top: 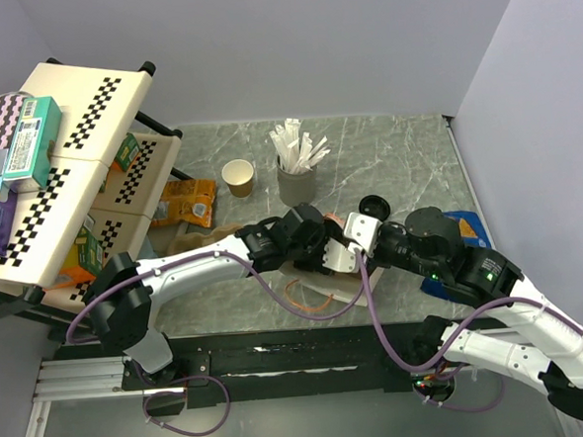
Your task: Pack the takeout coffee
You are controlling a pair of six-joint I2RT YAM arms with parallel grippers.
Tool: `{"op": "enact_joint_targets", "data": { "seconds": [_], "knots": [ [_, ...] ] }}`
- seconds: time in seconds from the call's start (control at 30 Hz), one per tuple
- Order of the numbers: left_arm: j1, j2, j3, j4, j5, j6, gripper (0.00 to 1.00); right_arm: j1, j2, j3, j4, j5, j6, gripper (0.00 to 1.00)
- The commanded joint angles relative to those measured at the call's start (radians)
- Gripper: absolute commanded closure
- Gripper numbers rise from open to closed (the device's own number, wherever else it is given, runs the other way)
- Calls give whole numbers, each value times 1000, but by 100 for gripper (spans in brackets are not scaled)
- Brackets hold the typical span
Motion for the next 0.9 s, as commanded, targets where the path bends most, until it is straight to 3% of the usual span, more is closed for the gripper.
{"op": "enact_joint_targets", "data": {
  "seconds": [0.0, 0.87],
  "knots": [
    [24, 9, 7, 136, -24, -20, 99, -9, -12, -1, -13, -79, 82, 100],
    [76, 132, 24, 292, 16, -61, 99, -267, 43, 29, -78, -144, 226, 100]
  ]
}}
